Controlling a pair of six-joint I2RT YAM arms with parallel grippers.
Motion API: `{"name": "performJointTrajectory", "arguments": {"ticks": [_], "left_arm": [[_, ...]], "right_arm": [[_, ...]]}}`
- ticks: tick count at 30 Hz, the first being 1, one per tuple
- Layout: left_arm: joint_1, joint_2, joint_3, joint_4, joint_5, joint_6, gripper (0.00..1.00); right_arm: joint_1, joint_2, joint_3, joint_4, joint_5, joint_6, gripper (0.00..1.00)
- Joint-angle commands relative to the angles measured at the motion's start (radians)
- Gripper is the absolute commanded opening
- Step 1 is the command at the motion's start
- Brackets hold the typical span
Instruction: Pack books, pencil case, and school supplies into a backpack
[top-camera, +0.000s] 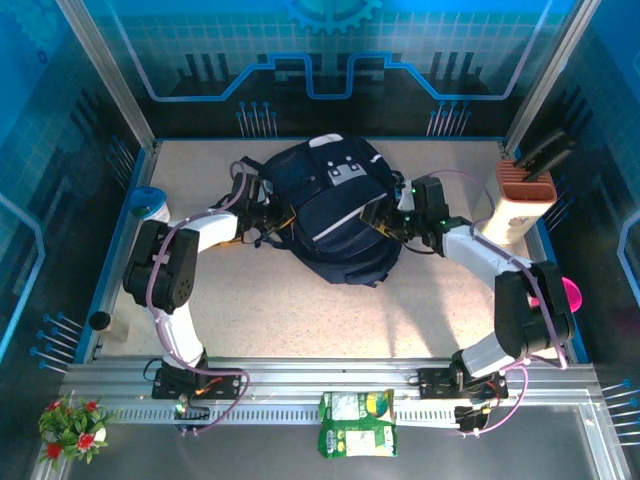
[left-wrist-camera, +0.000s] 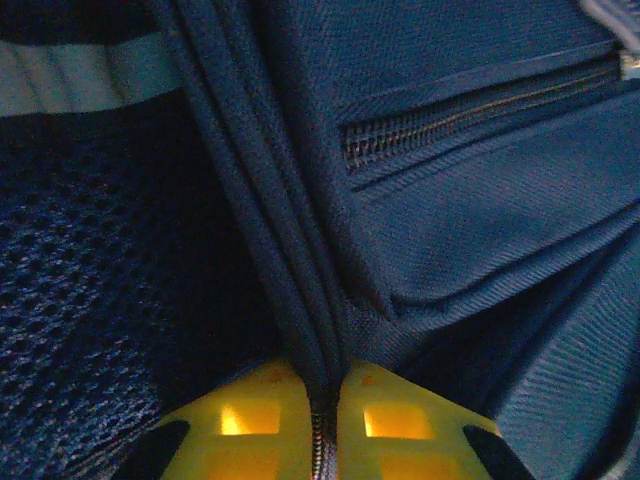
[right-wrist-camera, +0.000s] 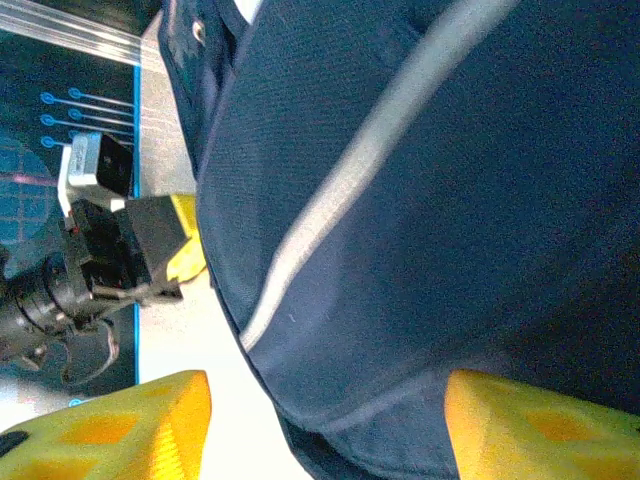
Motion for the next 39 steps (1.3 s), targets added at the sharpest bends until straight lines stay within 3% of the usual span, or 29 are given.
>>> {"name": "performJointTrajectory", "arguments": {"ticks": [1,11,16,21,26,32,36,39], "left_arm": [[-0.002,-0.102,-0.010,0.046,0.055,-0.024,0.00],[-0.086,-0.177,-0.021,0.013,0.067,-0.080,0.00],[-0.123,-0.162,-0.014,0.015,0.049,-0.108,0.00],[-0.149,-0.133,0.019,0.021,0.045,-0.131,0.00],[-0.177,-0.109,0.048,0.026,0.041,-0.158,0.00],[-0.201,-0.084,0.075,0.033,0.048,-0.179,0.00],[-0.209,-0.078,0.088,0.026,0.050,-0.183,0.00],[-0.212,-0.078,0.091,0.023,0.055,-0.187,0.00]], "right_arm": [[0.005,0.051,0.079,0.009,0.029,-0.037,0.62],[-0.069,0.157,0.252,-0.080,0.131,-0.104,0.65],[-0.069,0.024,0.171,-0.125,0.309,-0.163,0.73],[-0.024,-0.132,0.120,-0.212,0.424,-0.226,0.74],[0.116,-0.207,0.068,-0.238,0.417,-0.232,0.68],[0.324,-0.173,0.033,-0.188,0.445,-0.188,0.58],[0.402,-0.108,0.038,-0.144,0.438,-0.166,0.49],[0.424,-0.050,0.053,-0.129,0.436,-0.143,0.37]]}}
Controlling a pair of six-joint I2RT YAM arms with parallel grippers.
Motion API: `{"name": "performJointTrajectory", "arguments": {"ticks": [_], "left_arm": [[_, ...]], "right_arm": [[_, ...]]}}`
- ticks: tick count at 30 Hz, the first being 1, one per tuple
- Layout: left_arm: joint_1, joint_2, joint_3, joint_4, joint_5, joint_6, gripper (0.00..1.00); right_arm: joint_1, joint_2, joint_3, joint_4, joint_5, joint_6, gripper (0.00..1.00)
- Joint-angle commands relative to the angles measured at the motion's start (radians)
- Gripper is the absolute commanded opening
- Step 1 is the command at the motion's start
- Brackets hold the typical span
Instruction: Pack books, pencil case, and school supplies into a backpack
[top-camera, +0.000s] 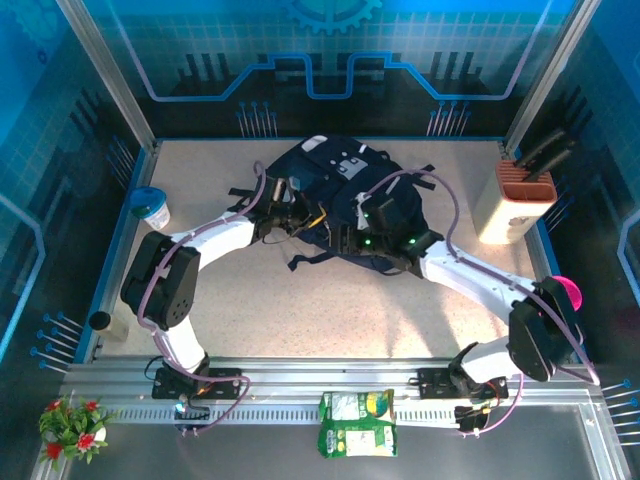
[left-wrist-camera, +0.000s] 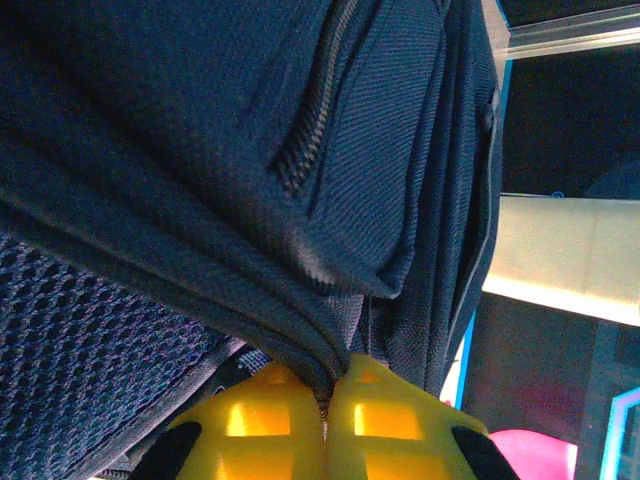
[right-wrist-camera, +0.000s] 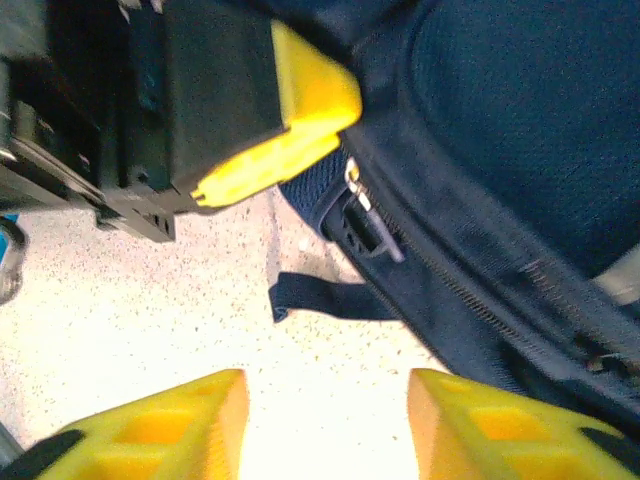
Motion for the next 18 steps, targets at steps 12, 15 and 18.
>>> {"name": "performJointTrajectory", "arguments": {"ticks": [12,15,18], "left_arm": [[-0.023,0.002,0.054,0.024,0.086,-0.017,0.00],[-0.025,-0.002,0.056,0.024,0.089,-0.017,0.00],[-0.024,-0.003,0.057,0.024,0.094,-0.017,0.00]], "right_arm": [[0.025,0.194,0.112,0.028,0.132,0.029,0.30],[0.025,0.219,0.139,0.021,0.171,0.003,0.33],[0.019,0.251,0.168,0.016,0.181,-0.010,0.33]]}}
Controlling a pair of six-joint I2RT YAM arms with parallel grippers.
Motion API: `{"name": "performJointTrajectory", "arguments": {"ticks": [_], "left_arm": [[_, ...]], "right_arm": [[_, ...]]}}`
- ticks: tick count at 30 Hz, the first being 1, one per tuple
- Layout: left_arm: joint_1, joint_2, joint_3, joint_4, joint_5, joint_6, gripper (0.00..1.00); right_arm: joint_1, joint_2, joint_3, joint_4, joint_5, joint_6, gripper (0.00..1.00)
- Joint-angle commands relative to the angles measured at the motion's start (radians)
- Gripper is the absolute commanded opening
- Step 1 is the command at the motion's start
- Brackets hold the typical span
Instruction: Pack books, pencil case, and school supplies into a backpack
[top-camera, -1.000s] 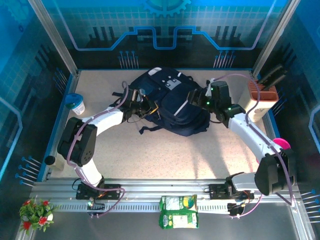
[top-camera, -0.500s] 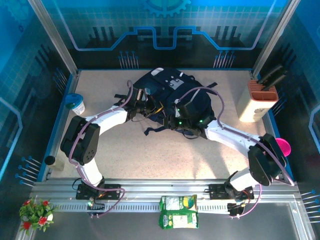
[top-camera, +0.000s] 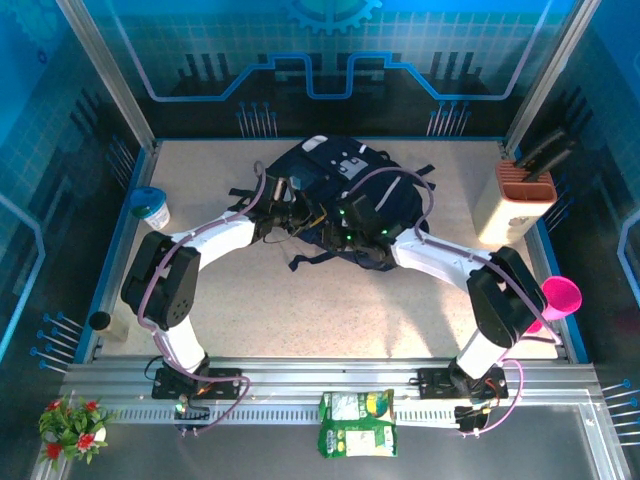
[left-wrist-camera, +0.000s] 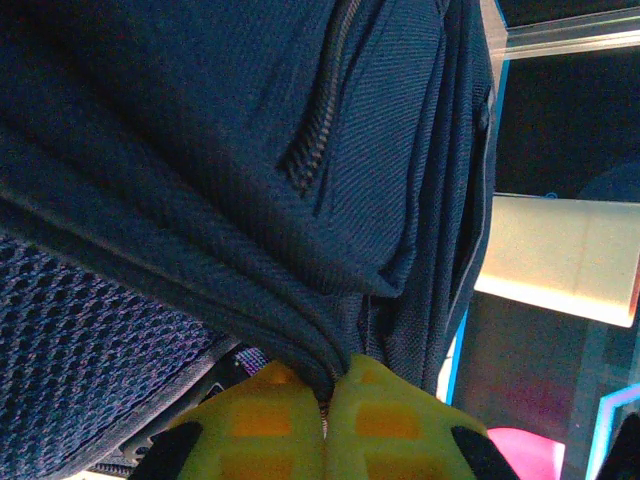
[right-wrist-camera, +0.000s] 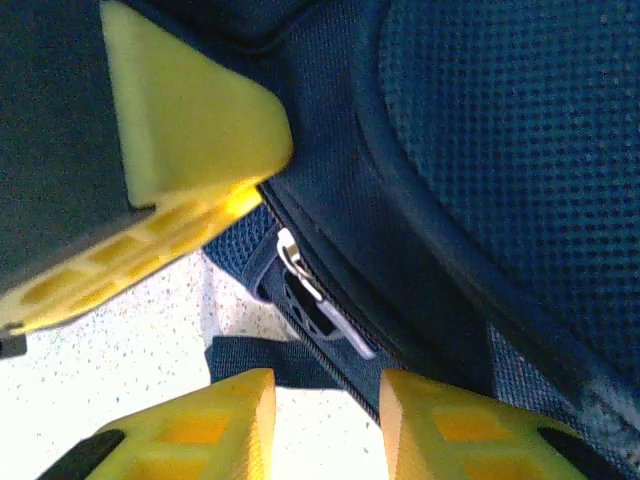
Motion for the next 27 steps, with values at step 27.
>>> {"name": "performJointTrajectory", "arguments": {"ticks": [27], "left_arm": [[-0.023,-0.007,0.047,0.053,0.109,-0.026,0.00]], "right_arm": [[0.038,0.132,0.121,0.008,0.297,-0.208,0.37]]}}
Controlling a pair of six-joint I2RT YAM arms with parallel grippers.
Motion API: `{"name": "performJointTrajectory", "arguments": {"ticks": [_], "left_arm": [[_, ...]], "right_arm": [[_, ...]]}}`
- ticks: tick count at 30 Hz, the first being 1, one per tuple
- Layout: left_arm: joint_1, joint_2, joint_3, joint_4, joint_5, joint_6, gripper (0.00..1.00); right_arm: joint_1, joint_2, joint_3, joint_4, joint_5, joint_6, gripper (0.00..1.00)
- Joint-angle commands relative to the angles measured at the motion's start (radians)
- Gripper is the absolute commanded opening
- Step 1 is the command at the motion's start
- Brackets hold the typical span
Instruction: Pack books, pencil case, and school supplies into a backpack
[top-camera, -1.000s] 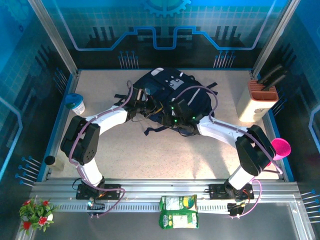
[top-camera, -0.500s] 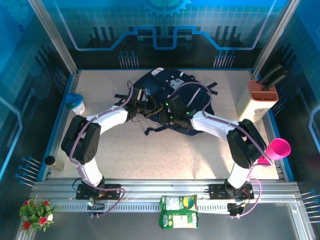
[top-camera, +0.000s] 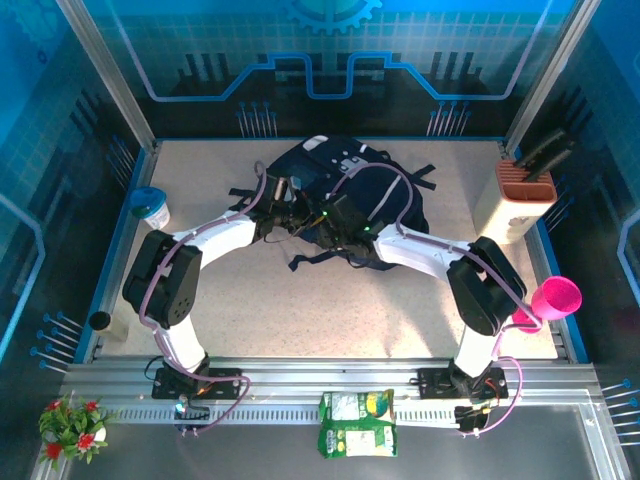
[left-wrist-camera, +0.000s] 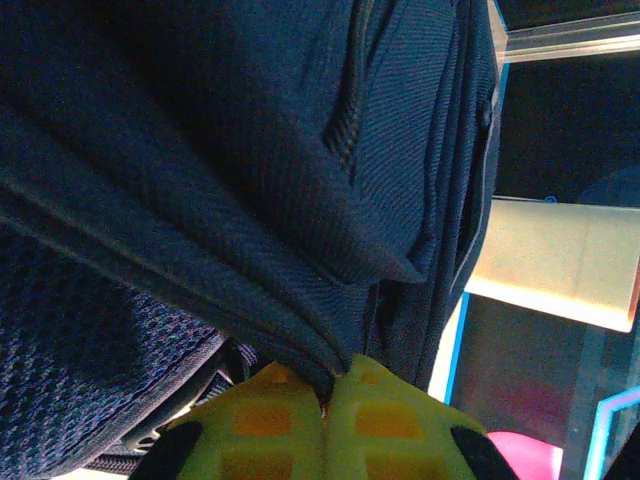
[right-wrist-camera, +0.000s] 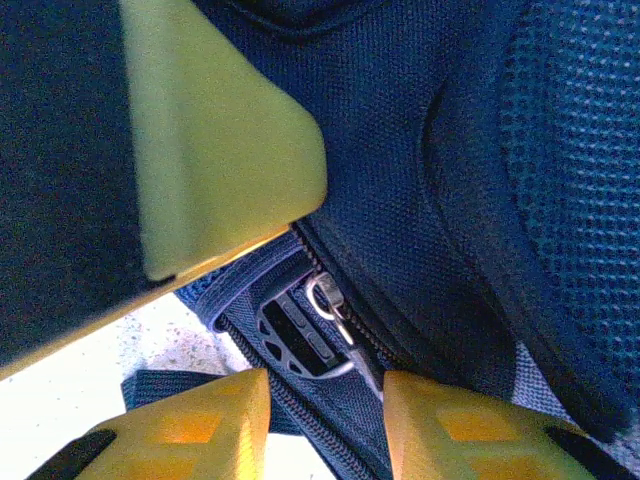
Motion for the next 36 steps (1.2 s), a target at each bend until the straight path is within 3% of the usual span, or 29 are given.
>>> {"name": "performJointTrajectory", "arguments": {"ticks": [1,12,20,24,31,36], "left_arm": [[-0.023,-0.017,0.041,0.047,0.111,-0.017,0.00],[-0.023,-0.020,0.035,0.076,0.130,-0.049,0.00],[-0.022,-0.018,0.035,0.081,0.132,-0.053,0.00],[-0.021,-0.014,0.035,0.074,0.122,-0.049,0.00],[0.049,-0.052,-0.051,0.023,-0.004,-0.038,0.00],[0.081,-0.067,-0.100,0.012,-0.057,-0.038,0.21]], "right_arm": [[-0.007,0.029,0.024,0.063,0.131,-0.059,0.37],[0.008,0.100,0.070,0.088,0.161,-0.086,0.35],[0.004,0.091,0.068,0.103,0.106,-0.071,0.19],[-0.003,0.094,0.071,0.090,0.102,-0.058,0.20],[-0.016,0.028,0.006,0.090,0.064,-0.019,0.26],[-0.038,-0.076,-0.073,0.106,-0.023,0.016,0.34]]}}
